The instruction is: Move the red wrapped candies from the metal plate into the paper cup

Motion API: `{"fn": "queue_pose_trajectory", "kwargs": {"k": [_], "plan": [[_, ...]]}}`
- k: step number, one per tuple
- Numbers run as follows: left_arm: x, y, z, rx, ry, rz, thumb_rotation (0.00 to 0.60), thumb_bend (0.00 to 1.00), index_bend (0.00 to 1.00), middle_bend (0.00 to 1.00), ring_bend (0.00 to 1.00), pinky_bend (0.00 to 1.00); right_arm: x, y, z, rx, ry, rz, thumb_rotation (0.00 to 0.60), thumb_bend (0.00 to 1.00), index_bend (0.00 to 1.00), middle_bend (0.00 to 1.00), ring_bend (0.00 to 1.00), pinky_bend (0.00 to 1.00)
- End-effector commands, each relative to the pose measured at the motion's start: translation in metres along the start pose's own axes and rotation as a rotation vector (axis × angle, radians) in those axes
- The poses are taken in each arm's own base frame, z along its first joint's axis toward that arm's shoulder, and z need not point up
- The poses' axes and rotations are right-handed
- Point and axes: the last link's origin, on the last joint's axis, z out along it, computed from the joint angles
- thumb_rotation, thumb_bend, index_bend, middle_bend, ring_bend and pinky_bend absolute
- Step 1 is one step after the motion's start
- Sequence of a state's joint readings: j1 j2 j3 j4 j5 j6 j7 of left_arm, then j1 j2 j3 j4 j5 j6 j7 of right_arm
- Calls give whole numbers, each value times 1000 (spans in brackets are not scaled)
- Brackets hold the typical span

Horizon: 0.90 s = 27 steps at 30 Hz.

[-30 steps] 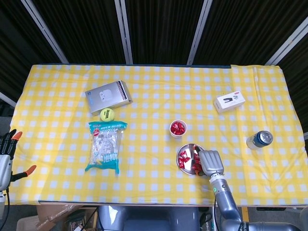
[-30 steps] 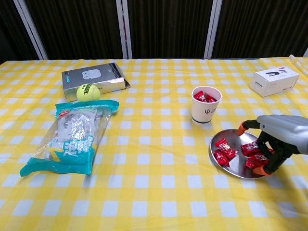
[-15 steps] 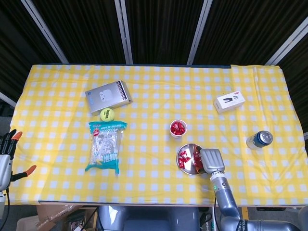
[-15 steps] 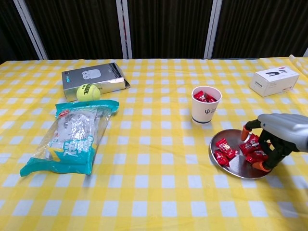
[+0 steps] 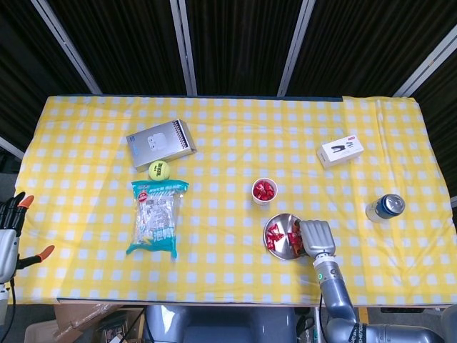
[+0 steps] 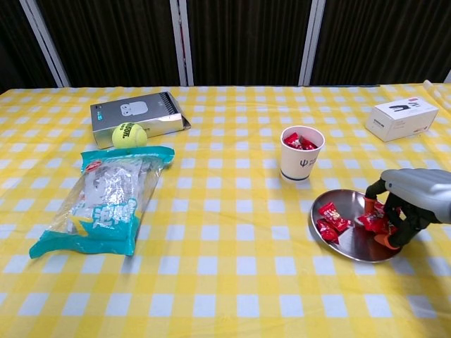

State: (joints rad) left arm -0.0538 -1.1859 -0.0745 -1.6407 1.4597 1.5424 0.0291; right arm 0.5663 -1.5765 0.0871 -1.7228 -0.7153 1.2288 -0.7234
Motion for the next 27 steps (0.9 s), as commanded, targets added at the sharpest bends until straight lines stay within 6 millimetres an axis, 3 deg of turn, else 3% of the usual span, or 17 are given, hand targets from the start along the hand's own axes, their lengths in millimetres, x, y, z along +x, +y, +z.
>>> {"fn": "queue_pose_trajectory", "kwargs": {"k": [1,6,14,21,27], "plan": [[0,0,0,-1,-1,-1,600,78,0,0,0,0,-1,-1,0,6,1,8,600,520,538,787,812,844],[0,1,0,-3,0,-2,600,77,0,0,0,0,-1,-1,0,20,11,20,600,598,579,801,822,846],[0,1,0,-3,0,-3,600,77,0,0,0,0,8,-6,-5,57,49,40,600,611,585,805,827,846],[1,-1,-1,-4,0,-6,600,78,0,0,0,0,29,-14,-13,99,104,56,600,615,585,805,827,846],[0,-1,0,-2,-2,-9,600,78,0,0,0,0,60,-24,-12,128,163,73,600,615,585,805,827,846]]}}
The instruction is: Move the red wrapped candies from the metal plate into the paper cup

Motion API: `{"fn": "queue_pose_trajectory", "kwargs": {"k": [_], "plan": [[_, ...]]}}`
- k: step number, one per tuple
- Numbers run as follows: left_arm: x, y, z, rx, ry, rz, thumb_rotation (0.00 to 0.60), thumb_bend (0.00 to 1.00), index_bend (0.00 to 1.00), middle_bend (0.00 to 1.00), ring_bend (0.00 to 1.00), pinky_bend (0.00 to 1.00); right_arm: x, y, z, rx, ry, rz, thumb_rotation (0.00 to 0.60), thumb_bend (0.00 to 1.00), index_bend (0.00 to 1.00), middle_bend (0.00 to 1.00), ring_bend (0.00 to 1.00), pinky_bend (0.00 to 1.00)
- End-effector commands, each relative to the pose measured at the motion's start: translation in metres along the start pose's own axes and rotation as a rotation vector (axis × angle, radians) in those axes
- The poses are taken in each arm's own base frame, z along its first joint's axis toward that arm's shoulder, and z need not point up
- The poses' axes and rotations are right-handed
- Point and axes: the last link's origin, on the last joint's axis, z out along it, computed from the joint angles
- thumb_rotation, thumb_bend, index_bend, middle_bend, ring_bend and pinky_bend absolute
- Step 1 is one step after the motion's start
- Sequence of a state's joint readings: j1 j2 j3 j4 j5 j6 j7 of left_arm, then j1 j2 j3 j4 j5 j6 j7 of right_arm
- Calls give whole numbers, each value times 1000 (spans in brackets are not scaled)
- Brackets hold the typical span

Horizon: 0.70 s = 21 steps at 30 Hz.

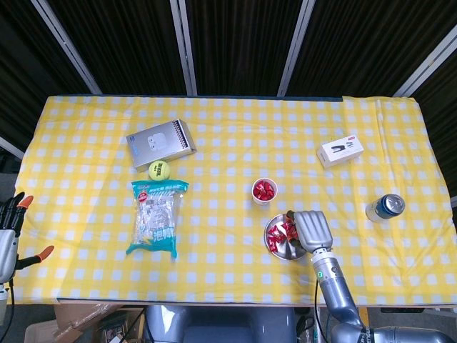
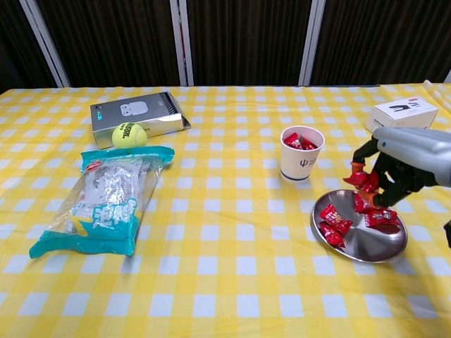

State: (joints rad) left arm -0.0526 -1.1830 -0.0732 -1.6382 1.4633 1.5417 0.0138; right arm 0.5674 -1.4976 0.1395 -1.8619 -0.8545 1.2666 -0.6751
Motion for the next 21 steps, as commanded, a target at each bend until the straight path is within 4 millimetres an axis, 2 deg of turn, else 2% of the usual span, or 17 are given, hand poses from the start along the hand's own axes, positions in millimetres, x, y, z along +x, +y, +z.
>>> {"fn": "queue_pose_trajectory", "kwargs": {"k": [1,10,14,21], "plan": [[0,0,0,2,-1,1,600,77,0,0,0,0,20,-8,6,18,40,1,600,614,585,805,827,846],[0,1,3,5,-1,4,600,77,0,0,0,0,59,-34,38,41,86,55,600,615,585,805,827,846],[-1,0,4,13,-5,3,600,77,0,0,0,0,62,-44,53,46,68,74,600,615,585,805,827,846],[-1,1,5,16,-16,0,600,77,0,0,0,0,50,-55,78,32,29,52,600,615,585,805,827,846]]}}
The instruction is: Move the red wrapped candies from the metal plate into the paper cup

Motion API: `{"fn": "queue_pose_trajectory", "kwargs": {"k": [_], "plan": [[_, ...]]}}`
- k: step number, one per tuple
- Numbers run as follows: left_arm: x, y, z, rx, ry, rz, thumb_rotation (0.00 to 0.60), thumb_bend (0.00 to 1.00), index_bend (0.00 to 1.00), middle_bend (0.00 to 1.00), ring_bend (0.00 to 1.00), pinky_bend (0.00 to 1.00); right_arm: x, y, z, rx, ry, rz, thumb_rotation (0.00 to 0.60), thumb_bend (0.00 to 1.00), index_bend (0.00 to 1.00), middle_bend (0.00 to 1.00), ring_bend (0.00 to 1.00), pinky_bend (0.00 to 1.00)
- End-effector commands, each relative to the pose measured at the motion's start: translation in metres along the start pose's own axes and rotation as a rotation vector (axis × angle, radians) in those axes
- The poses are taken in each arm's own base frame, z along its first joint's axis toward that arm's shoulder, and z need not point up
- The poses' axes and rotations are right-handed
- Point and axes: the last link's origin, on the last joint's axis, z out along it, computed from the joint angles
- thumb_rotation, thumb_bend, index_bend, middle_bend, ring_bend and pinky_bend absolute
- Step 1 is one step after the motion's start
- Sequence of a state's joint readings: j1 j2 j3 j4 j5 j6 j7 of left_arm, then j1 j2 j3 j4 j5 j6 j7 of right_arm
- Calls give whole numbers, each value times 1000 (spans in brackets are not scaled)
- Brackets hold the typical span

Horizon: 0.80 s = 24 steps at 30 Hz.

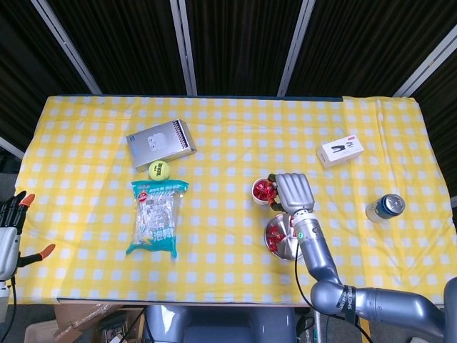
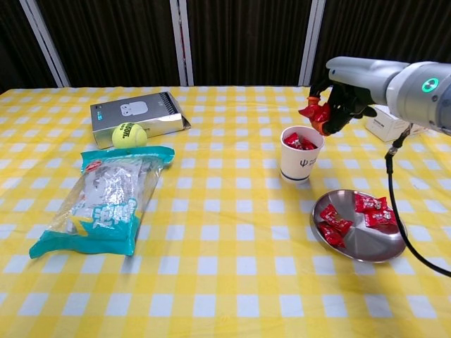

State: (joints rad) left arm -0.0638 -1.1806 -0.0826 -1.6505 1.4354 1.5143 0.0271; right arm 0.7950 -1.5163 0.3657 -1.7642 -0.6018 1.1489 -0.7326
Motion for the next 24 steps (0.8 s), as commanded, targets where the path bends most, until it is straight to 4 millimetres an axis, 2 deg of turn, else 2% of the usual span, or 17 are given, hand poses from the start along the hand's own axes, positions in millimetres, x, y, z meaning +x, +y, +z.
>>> {"fn": "queue_pose_trajectory", "kwargs": {"k": [1,11,15,21,24], "plan": [[0,0,0,0,0,-1,600,77,0,0,0,0,-9,-7,13,-4,-26,0,600,615,585,805,827,846],[1,-1,0,10,-8,-11,600,78,0,0,0,0,-25,-11,34,-17,-37,6,600,616,584,805,827,846],[2,-2,0,17,-9,-15,600,77,0,0,0,0,-28,-13,37,-19,-37,13,600,615,545,805,827,846],[2,-3,0,18,-9,-19,600,77,0,0,0,0,-29,-11,39,-22,-23,13,600,513,481,805,827,846],[2,-4,-1,17,-5,-20,600,77,0,0,0,0,-29,-11,38,-20,-17,13,600,497,450,805,826,846]]}}
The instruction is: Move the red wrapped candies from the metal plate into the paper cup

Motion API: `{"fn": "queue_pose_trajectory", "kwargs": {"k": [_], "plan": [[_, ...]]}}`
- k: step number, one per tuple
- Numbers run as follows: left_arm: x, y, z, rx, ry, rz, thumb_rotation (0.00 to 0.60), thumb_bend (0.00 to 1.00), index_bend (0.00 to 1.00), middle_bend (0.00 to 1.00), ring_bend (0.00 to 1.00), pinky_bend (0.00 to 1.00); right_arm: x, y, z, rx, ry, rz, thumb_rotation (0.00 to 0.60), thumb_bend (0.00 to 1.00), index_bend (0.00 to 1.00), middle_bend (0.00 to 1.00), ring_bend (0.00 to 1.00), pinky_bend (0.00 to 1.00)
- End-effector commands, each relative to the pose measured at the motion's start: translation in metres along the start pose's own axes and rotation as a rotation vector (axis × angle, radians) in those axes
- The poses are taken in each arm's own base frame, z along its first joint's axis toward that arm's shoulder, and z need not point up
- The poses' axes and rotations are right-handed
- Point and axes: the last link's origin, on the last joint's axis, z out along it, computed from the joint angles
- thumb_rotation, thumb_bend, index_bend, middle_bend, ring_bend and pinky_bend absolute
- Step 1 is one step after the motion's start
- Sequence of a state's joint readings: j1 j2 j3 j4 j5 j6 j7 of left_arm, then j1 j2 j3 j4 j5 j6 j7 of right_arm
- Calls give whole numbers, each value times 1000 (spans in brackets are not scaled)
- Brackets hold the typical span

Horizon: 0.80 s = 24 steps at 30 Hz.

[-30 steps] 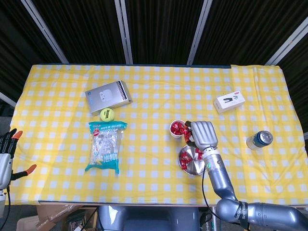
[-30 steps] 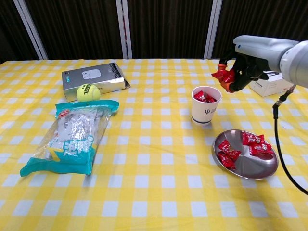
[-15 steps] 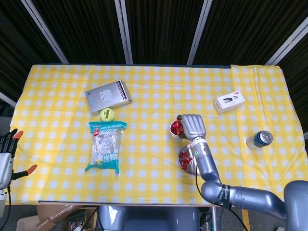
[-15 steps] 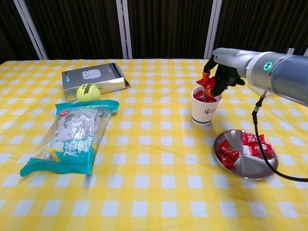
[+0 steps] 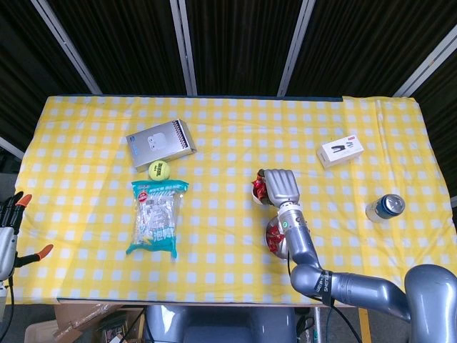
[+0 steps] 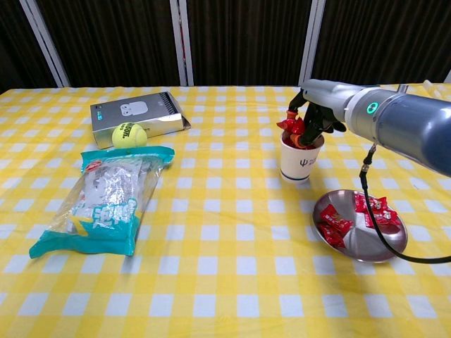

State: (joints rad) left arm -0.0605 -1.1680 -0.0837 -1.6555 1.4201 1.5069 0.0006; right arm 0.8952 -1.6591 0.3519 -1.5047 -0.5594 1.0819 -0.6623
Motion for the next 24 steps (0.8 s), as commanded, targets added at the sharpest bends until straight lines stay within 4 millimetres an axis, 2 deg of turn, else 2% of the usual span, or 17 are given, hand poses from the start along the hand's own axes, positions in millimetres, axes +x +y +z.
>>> {"fn": "queue_pose_trajectory", "kwargs": {"k": [1,15,24], "plan": [[0,0,0,-2,2,-1,600,77,0,0,0,0,1,1,-1,1,4,2,600,490,429,805,826,846],[0,1,-1,-11,10,-1,600,77,0,0,0,0,6,6,-12,0,11,14,600,472,294,805,827,846],[1,1,-1,-14,17,-1,600,77,0,0,0,0,20,-6,-28,65,65,38,600,472,268,805,827,846]]}}
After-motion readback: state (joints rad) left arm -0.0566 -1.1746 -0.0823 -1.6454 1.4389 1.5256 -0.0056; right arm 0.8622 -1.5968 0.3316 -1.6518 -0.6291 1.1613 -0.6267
